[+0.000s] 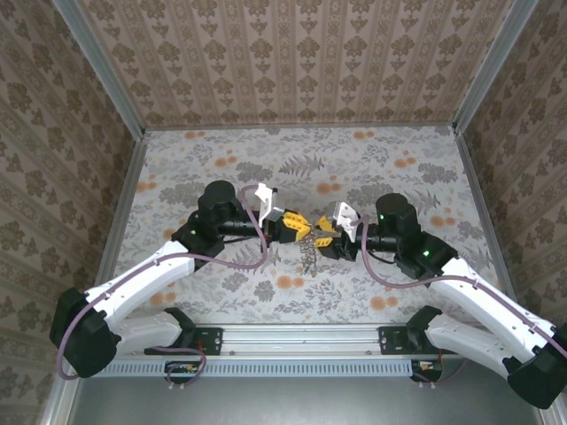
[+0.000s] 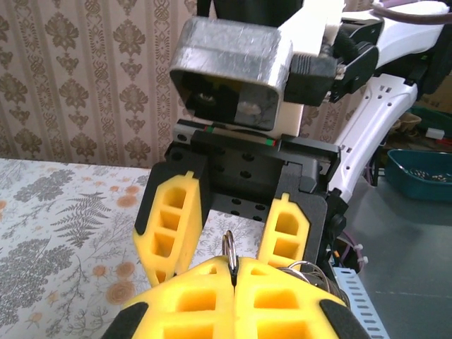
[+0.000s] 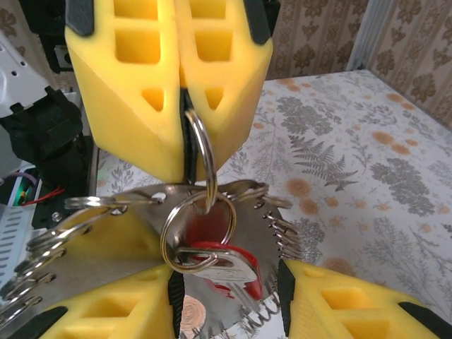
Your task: Put the keys on the keyring
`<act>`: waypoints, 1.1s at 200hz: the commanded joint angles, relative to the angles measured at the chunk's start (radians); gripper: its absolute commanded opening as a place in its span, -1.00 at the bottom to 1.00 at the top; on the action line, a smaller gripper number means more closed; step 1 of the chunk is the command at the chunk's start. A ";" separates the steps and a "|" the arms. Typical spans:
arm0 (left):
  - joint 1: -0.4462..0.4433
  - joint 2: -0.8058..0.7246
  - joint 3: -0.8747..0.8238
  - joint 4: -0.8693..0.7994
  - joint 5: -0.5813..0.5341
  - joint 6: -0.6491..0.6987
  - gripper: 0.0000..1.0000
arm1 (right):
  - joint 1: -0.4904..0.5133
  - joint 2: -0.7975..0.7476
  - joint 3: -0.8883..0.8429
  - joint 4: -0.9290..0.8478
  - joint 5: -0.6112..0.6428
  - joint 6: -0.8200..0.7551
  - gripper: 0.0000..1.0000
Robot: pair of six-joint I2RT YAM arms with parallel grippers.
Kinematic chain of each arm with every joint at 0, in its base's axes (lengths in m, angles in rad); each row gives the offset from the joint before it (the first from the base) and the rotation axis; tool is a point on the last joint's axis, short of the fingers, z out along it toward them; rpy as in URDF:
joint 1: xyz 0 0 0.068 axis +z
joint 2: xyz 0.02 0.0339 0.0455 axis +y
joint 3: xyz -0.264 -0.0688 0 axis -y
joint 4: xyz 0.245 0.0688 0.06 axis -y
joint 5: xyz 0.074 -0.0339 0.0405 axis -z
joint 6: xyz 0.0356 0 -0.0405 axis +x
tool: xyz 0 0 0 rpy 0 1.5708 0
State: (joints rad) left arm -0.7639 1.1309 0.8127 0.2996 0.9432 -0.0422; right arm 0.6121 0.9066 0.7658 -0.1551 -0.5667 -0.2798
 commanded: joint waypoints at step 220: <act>0.028 -0.053 0.077 -0.398 0.055 0.265 -1.00 | -0.005 0.015 0.153 -0.183 -0.088 -0.157 -1.00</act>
State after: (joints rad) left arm -0.7433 1.1000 0.8543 -0.0586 0.9981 0.1768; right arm 0.6121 0.9176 0.8555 -0.2821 -0.6773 -0.3771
